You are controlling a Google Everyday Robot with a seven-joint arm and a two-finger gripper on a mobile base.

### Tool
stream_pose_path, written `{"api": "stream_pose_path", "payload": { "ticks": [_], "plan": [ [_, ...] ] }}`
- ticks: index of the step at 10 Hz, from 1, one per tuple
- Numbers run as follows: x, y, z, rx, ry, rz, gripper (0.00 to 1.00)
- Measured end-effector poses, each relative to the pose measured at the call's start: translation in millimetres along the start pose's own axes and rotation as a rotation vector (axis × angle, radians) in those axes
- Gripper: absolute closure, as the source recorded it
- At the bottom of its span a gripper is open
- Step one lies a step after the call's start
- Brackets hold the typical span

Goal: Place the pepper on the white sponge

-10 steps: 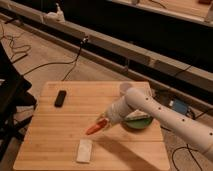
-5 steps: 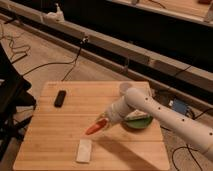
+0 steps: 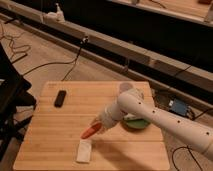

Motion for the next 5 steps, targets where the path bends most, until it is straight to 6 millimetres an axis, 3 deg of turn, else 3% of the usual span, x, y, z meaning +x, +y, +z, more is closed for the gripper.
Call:
{"api": "stream_pose_path", "payload": {
  "ticks": [3, 5],
  "plan": [
    [-55.6, 4.7, 33.6, -0.018, -0.152, -0.028, 1.0],
    [-78.6, 12.8, 56.0, -0.049, -0.239, -0.043, 1.0]
  ]
}}
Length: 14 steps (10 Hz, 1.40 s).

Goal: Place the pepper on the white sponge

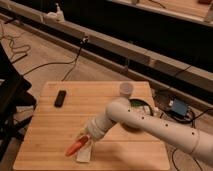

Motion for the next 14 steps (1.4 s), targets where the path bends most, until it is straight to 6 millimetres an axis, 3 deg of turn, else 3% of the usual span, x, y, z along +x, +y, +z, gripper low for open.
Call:
{"api": "stream_pose_path", "payload": {
  "ticks": [2, 4, 8, 11, 14],
  "plan": [
    [-0.5, 8.6, 21.9, -0.039, -0.05, 0.009, 1.0],
    [18.0, 18.9, 34.3, -0.077, -0.052, 0.04, 1.0],
    [50.6, 27.4, 28.9, -0.099, 0.002, 0.098, 1.0],
    [56.9, 26.1, 26.5, -0.105, 0.019, 0.107, 1.0],
    [60.0, 25.5, 22.5, -0.109, 0.028, 0.116, 0.7]
  ]
}}
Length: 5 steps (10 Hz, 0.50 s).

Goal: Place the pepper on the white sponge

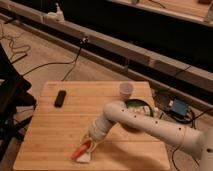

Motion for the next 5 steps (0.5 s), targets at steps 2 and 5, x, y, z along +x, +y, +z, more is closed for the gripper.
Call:
{"api": "stream_pose_path", "payload": {
  "ticks": [2, 5],
  "plan": [
    [0.5, 0.6, -1.8, -0.001, 0.0, 0.003, 0.56],
    [0.4, 0.5, -1.7, -0.001, 0.0, 0.002, 0.56]
  ]
}}
